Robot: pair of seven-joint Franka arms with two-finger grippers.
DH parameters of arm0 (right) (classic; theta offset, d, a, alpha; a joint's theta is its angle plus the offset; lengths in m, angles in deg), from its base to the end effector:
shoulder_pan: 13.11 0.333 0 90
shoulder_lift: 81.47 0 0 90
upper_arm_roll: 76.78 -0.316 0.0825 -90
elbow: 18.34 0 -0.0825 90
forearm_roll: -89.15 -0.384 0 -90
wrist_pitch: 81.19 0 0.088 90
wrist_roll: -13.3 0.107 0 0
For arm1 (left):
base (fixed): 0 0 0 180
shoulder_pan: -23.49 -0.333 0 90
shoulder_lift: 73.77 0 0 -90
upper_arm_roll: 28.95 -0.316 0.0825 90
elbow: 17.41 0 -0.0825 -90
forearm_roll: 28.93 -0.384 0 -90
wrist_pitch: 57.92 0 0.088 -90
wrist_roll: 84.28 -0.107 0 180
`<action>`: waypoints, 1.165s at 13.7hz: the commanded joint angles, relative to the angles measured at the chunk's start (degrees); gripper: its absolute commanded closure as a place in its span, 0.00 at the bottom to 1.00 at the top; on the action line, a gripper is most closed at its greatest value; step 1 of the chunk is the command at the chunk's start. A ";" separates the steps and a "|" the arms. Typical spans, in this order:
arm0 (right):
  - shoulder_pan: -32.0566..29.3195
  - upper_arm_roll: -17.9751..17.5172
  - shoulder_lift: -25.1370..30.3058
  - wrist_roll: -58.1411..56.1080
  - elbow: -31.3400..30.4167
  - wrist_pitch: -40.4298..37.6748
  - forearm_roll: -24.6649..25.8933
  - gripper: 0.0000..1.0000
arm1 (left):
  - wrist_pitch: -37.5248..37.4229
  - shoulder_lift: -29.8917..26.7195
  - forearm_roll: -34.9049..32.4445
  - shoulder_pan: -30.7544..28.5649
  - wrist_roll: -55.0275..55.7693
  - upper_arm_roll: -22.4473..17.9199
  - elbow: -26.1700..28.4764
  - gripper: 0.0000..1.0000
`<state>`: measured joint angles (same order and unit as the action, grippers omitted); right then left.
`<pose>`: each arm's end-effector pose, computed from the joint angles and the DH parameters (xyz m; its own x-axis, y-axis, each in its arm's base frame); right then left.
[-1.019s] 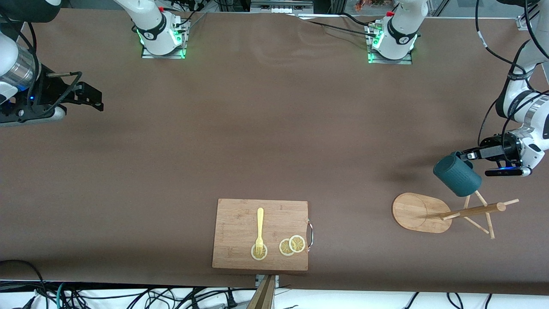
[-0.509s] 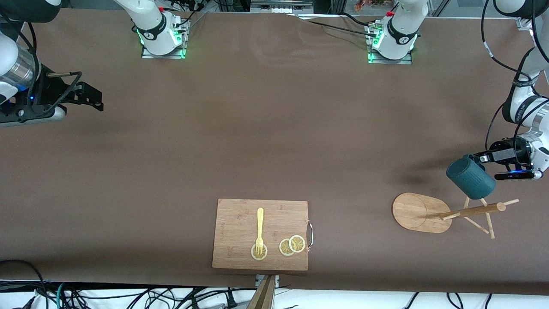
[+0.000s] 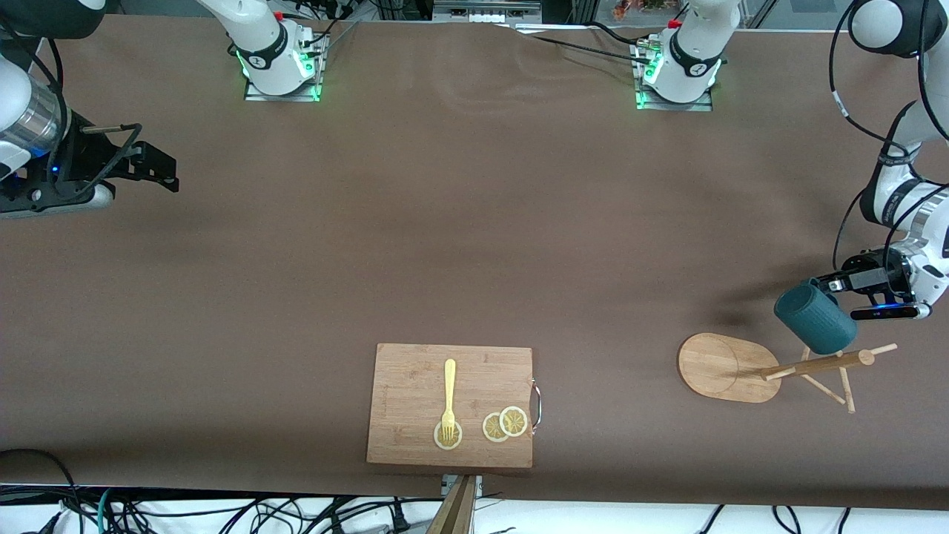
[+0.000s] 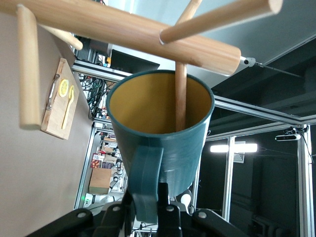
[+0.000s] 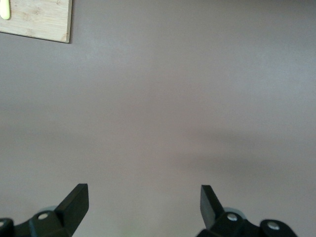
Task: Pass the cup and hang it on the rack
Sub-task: 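Lower the mug onto a rack peg and open the left gripper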
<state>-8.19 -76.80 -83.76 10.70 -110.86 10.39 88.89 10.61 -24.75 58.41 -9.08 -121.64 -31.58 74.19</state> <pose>0.5643 0.0492 0.5837 0.9898 0.1310 -0.0561 0.1308 -0.9914 -0.0071 0.5858 0.2460 0.1924 0.9419 0.2650 -0.2062 0.1315 0.2738 0.9528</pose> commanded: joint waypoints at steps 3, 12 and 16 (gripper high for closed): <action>0.52 0.37 1.06 -0.74 -0.46 -0.26 0.53 0.00 | -1.48 3.71 2.05 -0.57 -0.43 0.87 -4.41 1.00; 0.52 0.37 0.97 -0.74 -0.46 -0.26 0.44 0.00 | -3.49 2.84 -8.38 -1.62 -5.27 0.96 -4.32 0.00; 0.52 0.37 0.97 -0.74 -0.46 -0.26 0.44 0.00 | -7.01 0.65 -20.33 -1.71 -5.27 0.60 -5.28 0.00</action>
<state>-8.19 -76.80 -83.76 10.69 -110.86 10.39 88.89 5.10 -22.28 43.34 -10.53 -126.28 -31.06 70.05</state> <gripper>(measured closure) 0.000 0.000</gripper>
